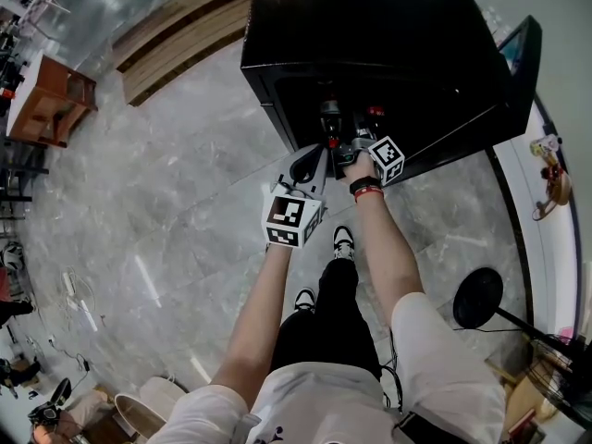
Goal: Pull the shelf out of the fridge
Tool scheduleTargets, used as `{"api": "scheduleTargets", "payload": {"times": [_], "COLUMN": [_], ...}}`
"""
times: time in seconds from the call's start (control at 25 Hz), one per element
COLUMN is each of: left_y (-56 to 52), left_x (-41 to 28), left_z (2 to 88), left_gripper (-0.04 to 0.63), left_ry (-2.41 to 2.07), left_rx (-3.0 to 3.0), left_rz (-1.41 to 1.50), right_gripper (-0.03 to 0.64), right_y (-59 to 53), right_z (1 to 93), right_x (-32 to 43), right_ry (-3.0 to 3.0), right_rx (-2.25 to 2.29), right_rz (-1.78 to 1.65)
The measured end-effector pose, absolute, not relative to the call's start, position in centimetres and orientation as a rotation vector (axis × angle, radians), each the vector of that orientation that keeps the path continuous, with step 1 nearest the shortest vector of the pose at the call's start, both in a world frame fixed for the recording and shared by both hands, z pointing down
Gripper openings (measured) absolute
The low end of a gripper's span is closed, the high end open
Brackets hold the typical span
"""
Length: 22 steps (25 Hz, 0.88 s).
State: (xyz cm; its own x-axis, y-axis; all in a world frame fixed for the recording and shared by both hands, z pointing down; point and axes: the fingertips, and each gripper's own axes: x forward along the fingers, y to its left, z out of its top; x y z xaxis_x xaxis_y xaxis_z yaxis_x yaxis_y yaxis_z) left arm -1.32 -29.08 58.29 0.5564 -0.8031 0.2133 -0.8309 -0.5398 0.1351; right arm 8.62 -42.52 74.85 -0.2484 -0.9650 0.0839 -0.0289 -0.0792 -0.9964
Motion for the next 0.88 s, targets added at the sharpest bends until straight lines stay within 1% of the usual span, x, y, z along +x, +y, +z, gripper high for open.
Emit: {"api": "scheduleTargets", "payload": {"times": [0.56,0.88], "left_y": [-30.8,-31.8], "left_x": [-1.6,-1.3], "left_z": [60.8,61.2], "left_gripper": [0.017,0.017], "left_ry": [-1.376,-1.371], "left_rx": [2.57,2.577], "left_rz": [0.165,0.153], "right_gripper": [0.278,0.28], "right_y": [-48.0,-51.2], "right_z": [76.3,75.2], "right_x": [8.1,9.2], "right_ry": [1.303,1.306], "right_rx": [-1.082,-1.093], "right_rz": [-1.411,-1.31]}}
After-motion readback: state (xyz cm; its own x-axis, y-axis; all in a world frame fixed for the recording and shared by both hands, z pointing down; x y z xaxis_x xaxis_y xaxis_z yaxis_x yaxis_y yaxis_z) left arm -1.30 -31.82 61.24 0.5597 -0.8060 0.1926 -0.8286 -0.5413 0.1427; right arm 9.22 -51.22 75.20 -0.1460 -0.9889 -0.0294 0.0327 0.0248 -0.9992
